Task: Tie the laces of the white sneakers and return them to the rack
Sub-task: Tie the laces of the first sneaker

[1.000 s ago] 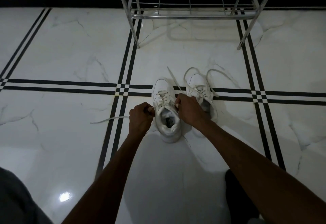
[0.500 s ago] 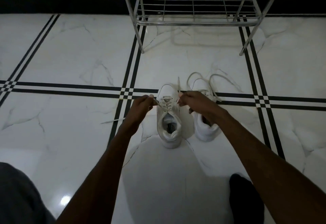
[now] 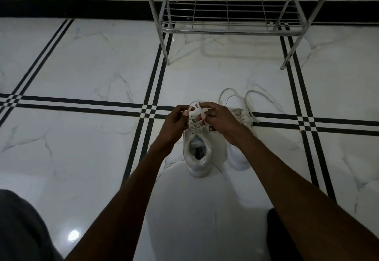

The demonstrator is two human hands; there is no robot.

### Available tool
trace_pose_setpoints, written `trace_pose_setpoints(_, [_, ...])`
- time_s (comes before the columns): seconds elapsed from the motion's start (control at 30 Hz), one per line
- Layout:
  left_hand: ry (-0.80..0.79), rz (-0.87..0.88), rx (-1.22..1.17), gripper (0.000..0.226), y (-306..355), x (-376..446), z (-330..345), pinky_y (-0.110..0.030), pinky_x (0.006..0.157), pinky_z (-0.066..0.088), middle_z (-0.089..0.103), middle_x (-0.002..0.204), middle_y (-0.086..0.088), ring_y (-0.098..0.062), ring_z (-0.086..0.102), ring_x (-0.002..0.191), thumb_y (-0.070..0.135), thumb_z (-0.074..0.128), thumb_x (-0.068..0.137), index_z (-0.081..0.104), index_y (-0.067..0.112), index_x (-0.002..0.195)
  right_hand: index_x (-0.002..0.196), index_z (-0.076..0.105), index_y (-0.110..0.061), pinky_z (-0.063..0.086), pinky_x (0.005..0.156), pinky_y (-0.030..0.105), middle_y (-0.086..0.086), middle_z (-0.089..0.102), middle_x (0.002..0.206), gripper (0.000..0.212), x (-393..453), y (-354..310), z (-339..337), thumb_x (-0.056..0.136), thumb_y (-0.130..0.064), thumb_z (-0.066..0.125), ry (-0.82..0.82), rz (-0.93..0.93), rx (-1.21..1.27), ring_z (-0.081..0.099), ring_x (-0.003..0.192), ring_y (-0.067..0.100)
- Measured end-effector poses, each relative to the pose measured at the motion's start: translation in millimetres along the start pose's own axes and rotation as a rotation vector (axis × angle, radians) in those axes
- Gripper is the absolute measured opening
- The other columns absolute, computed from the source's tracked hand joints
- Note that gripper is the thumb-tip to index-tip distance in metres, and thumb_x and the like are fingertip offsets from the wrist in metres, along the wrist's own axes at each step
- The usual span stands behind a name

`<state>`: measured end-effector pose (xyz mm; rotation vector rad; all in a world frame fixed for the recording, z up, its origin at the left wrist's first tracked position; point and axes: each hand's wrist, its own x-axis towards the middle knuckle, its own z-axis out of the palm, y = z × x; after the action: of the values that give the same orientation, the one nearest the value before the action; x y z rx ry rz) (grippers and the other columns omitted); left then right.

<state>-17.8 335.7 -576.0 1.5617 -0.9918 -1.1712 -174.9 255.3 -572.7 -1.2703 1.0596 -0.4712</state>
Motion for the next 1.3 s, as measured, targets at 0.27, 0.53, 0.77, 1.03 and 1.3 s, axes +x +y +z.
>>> trace_pose_setpoints(0.27, [-0.033,0.205,0.315,0.029,0,8,-2,-0.039,0.072,0.058,0.072,0.093,-0.004,-0.006,0.065,0.074,-0.001,0.045,0.101,0.054,0.018,0.121,0.094,0.078,-0.006,0.056,0.065,0.026,0.017,0.076,0.091,0.015,10,-3,7,0.079,-0.008,0.078,0.06,0.041,0.008,0.07,0.08,0.022])
trace_pose_setpoints(0.53, [-0.021,0.166,0.264,0.036,-2,11,4,-0.045,0.075,0.06,0.077,0.082,-0.008,-0.019,0.074,0.075,0.005,0.061,0.097,0.044,0.02,0.125,0.096,0.078,-0.005,0.057,0.071,0.032,0.02,0.075,0.084,0.024,6,-3,9,0.082,-0.024,0.079,0.062,-0.014,0.143,0.068,0.073,0.022])
trace_pose_setpoints(0.77, [0.041,-0.077,-0.011,0.048,-10,10,-7,-0.041,0.092,0.057,0.076,0.094,-0.019,-0.019,0.073,0.088,0.006,0.063,0.097,0.042,0.016,0.139,0.097,0.078,-0.009,0.057,0.062,0.025,0.007,0.077,0.084,0.018,8,-5,-2,0.081,-0.017,0.079,0.002,-0.114,-0.147,0.073,0.068,0.015])
trace_pose_setpoints(1.03, [0.064,-0.116,-0.08,0.033,-8,9,-3,-0.037,0.095,0.056,0.076,0.111,-0.013,-0.024,0.072,0.106,0.013,0.056,0.1,0.052,0.011,0.133,0.071,0.08,-0.015,0.059,0.068,0.03,0.001,0.076,0.072,0.007,13,-4,1,0.067,-0.011,0.083,0.203,-0.409,-0.625,0.069,0.067,0.01])
trace_pose_setpoints(1.3, [0.03,0.026,0.251,0.022,-4,15,-3,-0.034,0.09,0.06,0.078,0.102,-0.006,-0.015,0.075,0.096,0.005,0.065,0.094,0.075,0.011,0.112,0.077,0.08,-0.009,0.064,0.066,0.039,0.006,0.077,0.074,0.022,4,-3,2,0.062,-0.02,0.092,0.246,-0.162,-0.258,0.075,0.063,0.02])
